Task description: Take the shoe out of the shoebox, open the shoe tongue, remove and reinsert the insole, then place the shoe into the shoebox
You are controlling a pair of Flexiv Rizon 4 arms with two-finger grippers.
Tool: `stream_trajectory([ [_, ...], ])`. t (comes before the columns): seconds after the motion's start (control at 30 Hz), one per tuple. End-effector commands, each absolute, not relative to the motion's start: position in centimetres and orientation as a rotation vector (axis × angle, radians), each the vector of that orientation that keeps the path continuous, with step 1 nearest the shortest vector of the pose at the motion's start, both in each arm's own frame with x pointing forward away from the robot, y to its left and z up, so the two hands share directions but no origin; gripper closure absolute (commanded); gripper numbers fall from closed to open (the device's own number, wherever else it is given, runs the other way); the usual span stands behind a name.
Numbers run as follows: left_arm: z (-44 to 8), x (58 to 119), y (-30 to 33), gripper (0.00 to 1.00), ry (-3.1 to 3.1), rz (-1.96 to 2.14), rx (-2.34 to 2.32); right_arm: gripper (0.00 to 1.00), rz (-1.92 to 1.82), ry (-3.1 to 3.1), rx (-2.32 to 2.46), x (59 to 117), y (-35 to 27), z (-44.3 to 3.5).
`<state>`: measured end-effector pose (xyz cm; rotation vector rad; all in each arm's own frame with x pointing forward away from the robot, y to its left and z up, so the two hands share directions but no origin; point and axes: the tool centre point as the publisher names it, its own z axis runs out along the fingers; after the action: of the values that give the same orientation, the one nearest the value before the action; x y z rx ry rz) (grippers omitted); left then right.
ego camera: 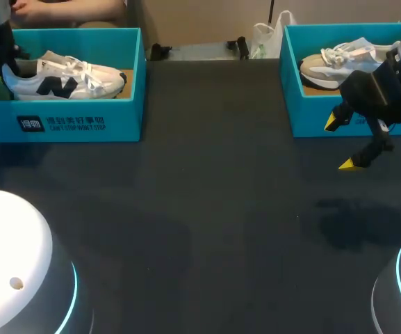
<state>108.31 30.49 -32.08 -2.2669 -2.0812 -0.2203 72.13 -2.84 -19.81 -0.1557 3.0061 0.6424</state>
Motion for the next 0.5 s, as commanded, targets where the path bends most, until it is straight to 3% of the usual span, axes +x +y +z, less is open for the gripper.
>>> stream_trajectory([
  [0.03,-32.5,108.2,30.5,1.00,-2.078,-0.222,-2.274,0.00,0.641,3.007,-0.155,72.2,-2.8,-19.9],
  [0.5,-34.5,106.3,30.4,1.00,-2.053,-0.197,-2.261,0.00,0.641,3.007,-0.155,72.2,-2.8,-19.9],
])
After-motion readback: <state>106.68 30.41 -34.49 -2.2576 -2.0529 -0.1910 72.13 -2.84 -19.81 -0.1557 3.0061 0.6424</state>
